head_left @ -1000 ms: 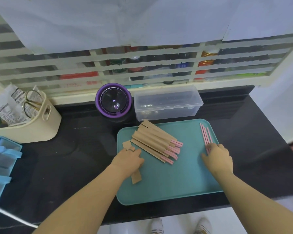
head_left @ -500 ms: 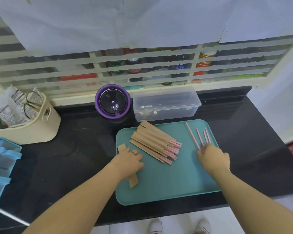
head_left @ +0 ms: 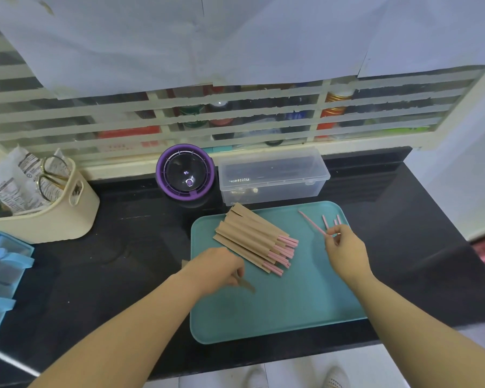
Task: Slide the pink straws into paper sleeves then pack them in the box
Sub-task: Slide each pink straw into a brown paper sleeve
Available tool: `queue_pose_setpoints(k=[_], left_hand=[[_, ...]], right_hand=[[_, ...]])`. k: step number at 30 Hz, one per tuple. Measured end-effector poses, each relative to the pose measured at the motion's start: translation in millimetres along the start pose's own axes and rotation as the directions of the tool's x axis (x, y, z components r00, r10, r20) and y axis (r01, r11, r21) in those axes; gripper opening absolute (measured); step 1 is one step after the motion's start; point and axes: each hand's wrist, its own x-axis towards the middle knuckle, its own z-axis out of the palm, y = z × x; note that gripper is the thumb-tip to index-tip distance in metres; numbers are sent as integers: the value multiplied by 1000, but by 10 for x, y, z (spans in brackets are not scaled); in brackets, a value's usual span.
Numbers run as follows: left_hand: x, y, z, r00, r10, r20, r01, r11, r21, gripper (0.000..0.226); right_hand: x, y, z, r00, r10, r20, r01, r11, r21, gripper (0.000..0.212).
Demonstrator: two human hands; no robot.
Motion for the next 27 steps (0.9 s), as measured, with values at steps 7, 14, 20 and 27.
queue_pose_setpoints(k=[7, 14, 20, 27], left_hand=[[18, 170, -102, 958, -228, -172, 79, 789, -610, 14], [22, 292, -264, 956, -250, -152, -31, 431, -902, 12], [44, 357, -290, 958, -232, -171, -89, 328, -941, 9], [82, 365, -242, 914, -359, -189, -28, 409, -912, 12]], right_hand=[[-69, -334, -98, 997, 26, 66, -48, 935, 350, 31], [-332, -745, -158, 778, -125, 616, -113, 936, 332, 21], [-305, -785, -81, 860, -137, 492, -51, 936, 349, 17], [-273, -612, -82, 896, -66, 439, -95, 937, 335, 12]])
